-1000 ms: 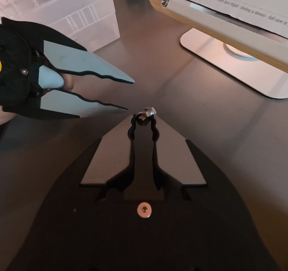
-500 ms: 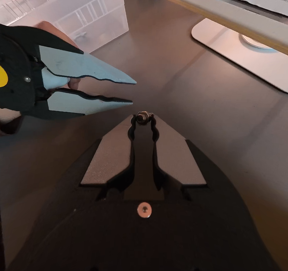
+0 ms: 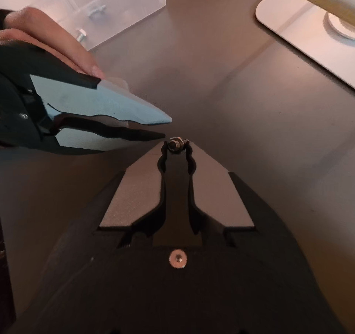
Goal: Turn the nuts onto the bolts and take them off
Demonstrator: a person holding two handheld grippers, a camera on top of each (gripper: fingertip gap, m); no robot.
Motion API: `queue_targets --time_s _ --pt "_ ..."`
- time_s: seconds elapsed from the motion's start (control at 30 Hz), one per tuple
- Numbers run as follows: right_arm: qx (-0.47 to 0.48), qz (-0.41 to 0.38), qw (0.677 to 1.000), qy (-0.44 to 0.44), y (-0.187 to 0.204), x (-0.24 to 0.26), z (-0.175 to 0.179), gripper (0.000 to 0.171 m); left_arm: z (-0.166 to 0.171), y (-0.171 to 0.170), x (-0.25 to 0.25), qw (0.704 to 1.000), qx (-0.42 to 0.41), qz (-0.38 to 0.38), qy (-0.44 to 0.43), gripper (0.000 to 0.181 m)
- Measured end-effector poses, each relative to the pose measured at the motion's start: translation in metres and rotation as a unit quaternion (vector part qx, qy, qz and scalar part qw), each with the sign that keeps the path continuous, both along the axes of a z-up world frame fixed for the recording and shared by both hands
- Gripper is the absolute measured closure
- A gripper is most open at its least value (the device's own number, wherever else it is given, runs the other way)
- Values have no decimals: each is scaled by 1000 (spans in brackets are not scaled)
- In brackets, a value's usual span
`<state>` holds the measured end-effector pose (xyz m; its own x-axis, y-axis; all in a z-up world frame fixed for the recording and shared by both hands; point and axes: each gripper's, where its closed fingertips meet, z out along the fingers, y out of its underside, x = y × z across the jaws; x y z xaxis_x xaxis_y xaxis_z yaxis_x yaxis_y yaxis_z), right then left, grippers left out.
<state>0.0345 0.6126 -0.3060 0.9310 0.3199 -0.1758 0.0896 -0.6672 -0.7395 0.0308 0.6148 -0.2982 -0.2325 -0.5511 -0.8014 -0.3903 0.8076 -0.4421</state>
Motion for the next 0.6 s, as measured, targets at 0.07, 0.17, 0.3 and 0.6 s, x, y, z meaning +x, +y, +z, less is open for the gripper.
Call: queue_targets --time_s 0.07,0.17,0.3,0.6 --pt "0 6 1000 17 -1 -4 2 155 -2 -4 1 1000 -4 -6 4 166" --pt "0 9 999 39 -2 -7 4 155 -4 -5 1 1000 -10 -7 8 165" --pt "7 6 998 70 -1 -6 10 155 -1 -8 0 995 -97 -8 0 164" --pt "40 28 983 177 -2 -16 35 155 11 -16 0 962 -273 -24 -12 166"
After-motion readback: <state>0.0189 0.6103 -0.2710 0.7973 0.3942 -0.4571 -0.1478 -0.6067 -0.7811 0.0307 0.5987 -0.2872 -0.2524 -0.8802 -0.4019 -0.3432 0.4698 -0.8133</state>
